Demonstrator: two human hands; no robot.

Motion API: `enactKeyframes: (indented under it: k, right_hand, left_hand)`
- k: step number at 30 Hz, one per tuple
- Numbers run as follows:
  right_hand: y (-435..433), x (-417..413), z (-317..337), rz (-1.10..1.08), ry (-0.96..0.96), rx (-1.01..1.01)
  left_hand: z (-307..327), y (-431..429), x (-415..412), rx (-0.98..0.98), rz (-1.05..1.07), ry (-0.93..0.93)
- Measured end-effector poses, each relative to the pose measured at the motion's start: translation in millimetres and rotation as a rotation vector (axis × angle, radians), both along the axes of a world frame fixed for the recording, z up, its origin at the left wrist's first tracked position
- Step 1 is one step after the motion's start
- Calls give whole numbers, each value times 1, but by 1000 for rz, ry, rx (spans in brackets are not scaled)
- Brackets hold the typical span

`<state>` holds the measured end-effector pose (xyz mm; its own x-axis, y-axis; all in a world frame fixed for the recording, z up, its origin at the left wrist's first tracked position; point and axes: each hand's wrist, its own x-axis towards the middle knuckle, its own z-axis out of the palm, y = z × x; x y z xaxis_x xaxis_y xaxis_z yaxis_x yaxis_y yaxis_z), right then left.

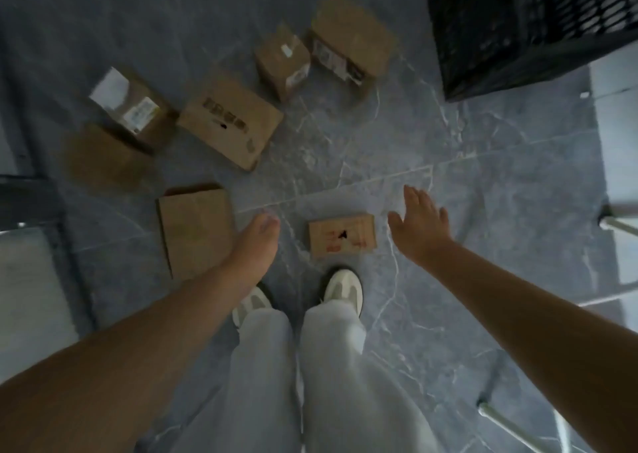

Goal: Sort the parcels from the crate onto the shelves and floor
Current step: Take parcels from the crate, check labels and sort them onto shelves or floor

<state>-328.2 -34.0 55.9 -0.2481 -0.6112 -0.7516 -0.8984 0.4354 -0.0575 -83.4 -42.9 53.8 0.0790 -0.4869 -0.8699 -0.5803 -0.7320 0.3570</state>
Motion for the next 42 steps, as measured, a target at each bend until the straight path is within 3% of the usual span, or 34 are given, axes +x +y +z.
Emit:
enactKeyframes:
  k: [4, 8, 12, 16, 21, 24, 29, 36, 39, 42]
  right_hand:
    - [25, 10, -89, -243, -100, 109]
    - [33, 25, -131, -504, -155, 165]
    - [24, 37, -136, -760, -272, 148]
    - [6, 39, -103, -748, -359, 94]
    - [-33, 51, -10, -785, -421, 30]
    - [-67, 66, 74, -743, -493, 5]
    - [-132, 100, 265, -539, -575, -72]
    - [-195, 129, 568, -414, -708, -504]
    - [-201, 147, 656, -399, -900, -649]
    - [-195, 166, 714, -322, -961, -674]
  left_hand:
    - [-87, 9, -14, 166, 15, 13]
    - [-140, 17, -24, 301, 210, 160]
    - [-146, 16, -30, 421, 320, 328]
    - [-108, 12, -16, 364, 457, 402]
    - [4, -22, 15, 154, 575, 446]
    - [93, -58, 34, 27, 535, 463]
    - [277, -126, 66, -185, 535, 419]
    - [577, -148, 109, -578, 541, 458]
    - [674, -126, 123, -745, 593, 464]
    - [737, -102, 136, -884, 665, 419]
